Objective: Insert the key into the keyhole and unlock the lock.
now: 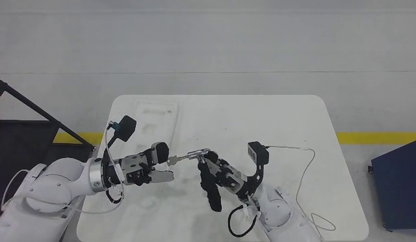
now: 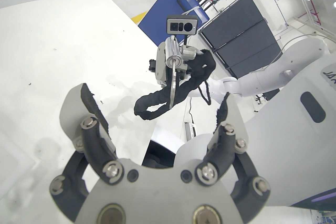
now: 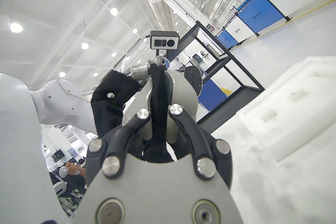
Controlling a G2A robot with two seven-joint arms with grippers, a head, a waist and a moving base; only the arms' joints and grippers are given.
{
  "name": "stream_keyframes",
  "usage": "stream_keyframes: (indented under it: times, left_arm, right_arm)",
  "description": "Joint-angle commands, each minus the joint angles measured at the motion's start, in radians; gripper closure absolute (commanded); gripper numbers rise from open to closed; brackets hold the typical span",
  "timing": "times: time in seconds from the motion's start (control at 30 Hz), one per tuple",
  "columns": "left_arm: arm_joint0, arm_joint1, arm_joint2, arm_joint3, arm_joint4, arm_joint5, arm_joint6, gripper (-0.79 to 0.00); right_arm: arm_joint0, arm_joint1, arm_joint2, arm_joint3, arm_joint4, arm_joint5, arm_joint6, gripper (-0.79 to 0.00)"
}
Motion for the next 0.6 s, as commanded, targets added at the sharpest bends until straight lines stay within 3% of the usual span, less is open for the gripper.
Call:
stream_keyframes:
  times: [0.0, 0.17, 0.2, 0.23, 0.27, 0.3, 0.33, 0.4, 0.53, 0.57]
  left_arm:
    - [0.003, -0.001, 0.002, 0.004, -0.009, -0.026, 0.007, -0.785]
    - [0.012, -0.002, 0.002, 0.011, -0.022, -0.095, -0.001, -0.785]
    - [0.014, -0.002, 0.003, 0.013, -0.022, -0.103, -0.005, -0.742]
    - [0.013, -0.002, 0.001, 0.014, -0.019, -0.108, -0.007, -0.449]
    - [0.013, -0.002, 0.000, 0.016, -0.015, -0.109, -0.005, -0.237]
    - [0.013, -0.002, 0.000, 0.019, -0.005, -0.106, -0.004, -0.139]
    - [0.011, -0.002, -0.001, 0.019, 0.003, -0.106, 0.001, -0.102]
    - [0.010, -0.003, 0.004, 0.021, 0.013, -0.108, 0.011, -0.142]
    - [0.006, -0.003, 0.007, 0.026, 0.024, -0.101, 0.015, -0.117]
    - [0.004, -0.004, 0.007, 0.026, 0.030, -0.098, 0.019, -0.071]
  right_arm:
    - [0.002, 0.001, -0.002, 0.004, 0.007, 0.000, 0.003, 0.000]
    - [0.005, 0.003, -0.010, 0.015, 0.028, -0.005, -0.001, 0.000]
    - [0.006, 0.003, -0.011, 0.016, 0.028, -0.005, -0.002, 0.000]
    - [0.006, 0.003, -0.014, 0.017, 0.029, -0.006, -0.002, 0.000]
    - [0.006, 0.003, -0.017, 0.017, 0.036, -0.007, -0.004, 0.000]
    - [0.005, 0.003, -0.021, 0.018, 0.046, -0.007, -0.008, 0.000]
    - [0.007, 0.003, -0.023, 0.018, 0.050, -0.007, -0.007, 0.000]
    - [0.009, 0.004, -0.024, 0.019, 0.050, -0.005, -0.005, 0.000]
    - [0.009, 0.005, -0.028, 0.020, 0.052, -0.004, -0.007, 0.000]
    - [0.009, 0.006, -0.029, 0.021, 0.050, -0.003, -0.006, 0.000]
